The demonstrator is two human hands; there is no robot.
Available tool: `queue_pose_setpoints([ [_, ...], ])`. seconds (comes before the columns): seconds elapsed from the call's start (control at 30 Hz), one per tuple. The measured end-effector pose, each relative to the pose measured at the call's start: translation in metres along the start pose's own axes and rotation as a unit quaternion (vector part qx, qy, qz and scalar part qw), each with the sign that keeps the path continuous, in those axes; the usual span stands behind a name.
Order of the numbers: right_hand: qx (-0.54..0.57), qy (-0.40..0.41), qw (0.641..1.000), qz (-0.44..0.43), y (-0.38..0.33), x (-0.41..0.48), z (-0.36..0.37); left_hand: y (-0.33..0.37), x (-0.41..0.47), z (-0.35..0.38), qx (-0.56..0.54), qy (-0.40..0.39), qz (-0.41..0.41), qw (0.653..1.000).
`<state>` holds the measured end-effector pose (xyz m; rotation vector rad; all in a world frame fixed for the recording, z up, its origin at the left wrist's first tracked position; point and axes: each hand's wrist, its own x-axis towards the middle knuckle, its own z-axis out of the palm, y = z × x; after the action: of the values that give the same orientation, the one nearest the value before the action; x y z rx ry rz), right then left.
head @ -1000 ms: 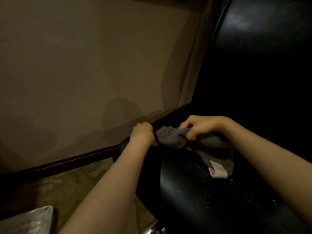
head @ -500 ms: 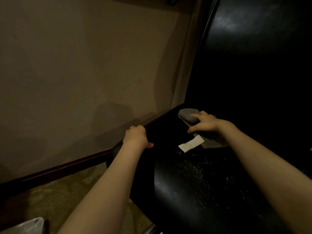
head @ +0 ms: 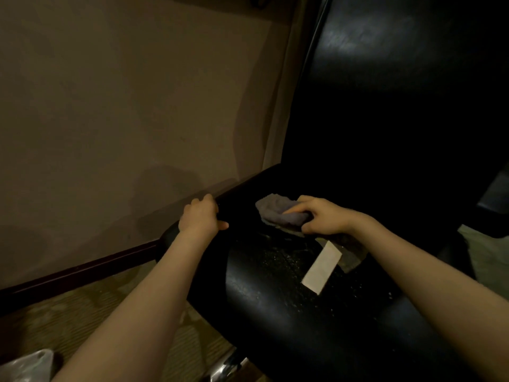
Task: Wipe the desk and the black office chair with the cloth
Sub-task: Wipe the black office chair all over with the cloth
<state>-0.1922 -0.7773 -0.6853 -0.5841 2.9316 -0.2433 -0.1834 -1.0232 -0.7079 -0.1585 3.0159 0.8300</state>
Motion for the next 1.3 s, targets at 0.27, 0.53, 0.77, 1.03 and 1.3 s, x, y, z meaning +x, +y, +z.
queue_pose_setpoints([
  [0.27, 0.062, 0.164, 0.984, 0.022, -0.026, 0.050, -0.032, -0.025, -0.009, -0.010, -0.136, 0.104, -0.065, 0.983],
  [0.53, 0.024, 0.042, 0.999, -0.022, -0.086, 0.124, 0.012, -0.062, -0.014, -0.017, -0.098, 0.052, -0.080, 0.991],
  [0.77, 0.056, -0.028, 0.986, -0.154, -0.089, 0.056, 0.005, -0.047, -0.027, -0.006, -0.014, 0.128, -0.084, 0.988],
  [1.03, 0.063, -0.164, 0.977, -0.120, -0.064, -0.014, -0.016, -0.039, -0.034, -0.007, 0.096, 0.106, -0.045, 0.989],
  [1.3, 0.075, 0.031, 0.991, -0.106, -0.098, 0.031, -0.011, -0.031, -0.047, -0.013, -0.043, 0.058, -0.045, 0.996],
])
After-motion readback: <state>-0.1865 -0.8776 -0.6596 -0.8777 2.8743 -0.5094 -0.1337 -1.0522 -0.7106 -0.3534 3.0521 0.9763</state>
